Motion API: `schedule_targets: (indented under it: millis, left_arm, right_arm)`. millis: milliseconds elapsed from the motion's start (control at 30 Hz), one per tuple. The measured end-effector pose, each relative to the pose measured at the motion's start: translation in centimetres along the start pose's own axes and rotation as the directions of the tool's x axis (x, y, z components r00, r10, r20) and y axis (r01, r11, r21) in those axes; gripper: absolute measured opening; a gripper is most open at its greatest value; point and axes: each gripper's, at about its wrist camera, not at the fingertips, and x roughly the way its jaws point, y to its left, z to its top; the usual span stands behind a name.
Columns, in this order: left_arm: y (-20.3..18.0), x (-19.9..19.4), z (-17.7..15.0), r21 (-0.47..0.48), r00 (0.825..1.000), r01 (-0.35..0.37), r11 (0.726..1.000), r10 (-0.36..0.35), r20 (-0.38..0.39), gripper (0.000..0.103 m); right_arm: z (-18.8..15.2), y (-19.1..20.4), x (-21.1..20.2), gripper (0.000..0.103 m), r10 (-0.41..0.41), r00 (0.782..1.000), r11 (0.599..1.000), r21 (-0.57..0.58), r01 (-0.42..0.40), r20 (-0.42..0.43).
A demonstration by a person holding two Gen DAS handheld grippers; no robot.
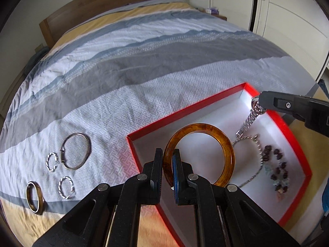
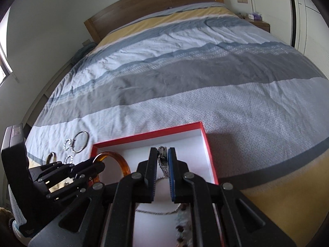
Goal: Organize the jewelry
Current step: 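Carry amber bangle and silver pendant into the red box and release both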
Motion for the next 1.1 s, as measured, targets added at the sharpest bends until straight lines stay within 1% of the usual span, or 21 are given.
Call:
schedule_targets:
  millis: [167, 333, 667, 767, 900, 1000, 1033, 1100]
  left_arm:
    - [0.1, 1.6, -0.4, -0.001, 0.999, -0.008, 1.000, 0.008, -0.036, 0.009]
    - [0.0, 2.2, -0.3, 0.006, 0.999, -0.009, 1.000, 0.009, -0.046, 0.009]
    - [0.0, 2.8, -0.2, -0.010, 0.998, -0.001, 1.000, 0.001, -0.056, 0.009]
    - [0.0, 2.8, -0.1, -0.014, 0.998, 0.000, 1.000, -0.001, -0.059, 0.011]
    - [0.1, 2.8, 0.0, -0.022, 0.998, 0.004, 1.000, -0.006, -0.060, 0.011]
    - [0.3, 2.6, 0.1, -0.030, 0.998, 0.021, 0.999, -0.023, -0.059, 0.011]
    - [0.2, 2.5, 0.1, -0.029, 0.998, 0.025, 0.999, -0.027, -0.057, 0.012]
    - [0.1, 2.1, 0.2, -0.028, 0.998, 0.033, 0.999, -0.035, -0.049, 0.018]
  right_arm:
    - [-0.3, -0.7, 2.0, 0.010, -0.025, 0.999, 1.000, -0.003, 0.025, -0.042]
    - [-0.6, -0.9, 3.3, 0.010, -0.032, 0.997, 0.999, -0.010, 0.031, -0.064]
    - [-0.5, -1.0, 3.3, 0.010, -0.046, 0.997, 0.999, -0.023, 0.045, -0.066]
    - [-0.5, -1.1, 3.1, 0.011, -0.053, 0.996, 0.998, -0.022, 0.051, -0.066]
    - [-0.6, -1.1, 3.0, 0.011, -0.062, 0.996, 0.998, -0.027, 0.061, -0.068]
    - [-0.7, -1.3, 2.7, 0.011, -0.076, 0.995, 0.997, -0.024, 0.074, -0.069]
    - [-0.7, -1.4, 2.6, 0.011, -0.081, 0.994, 0.997, -0.023, 0.080, -0.070]
    - [-0.7, -1.5, 2.3, 0.011, -0.087, 0.994, 0.996, -0.021, 0.086, -0.069]
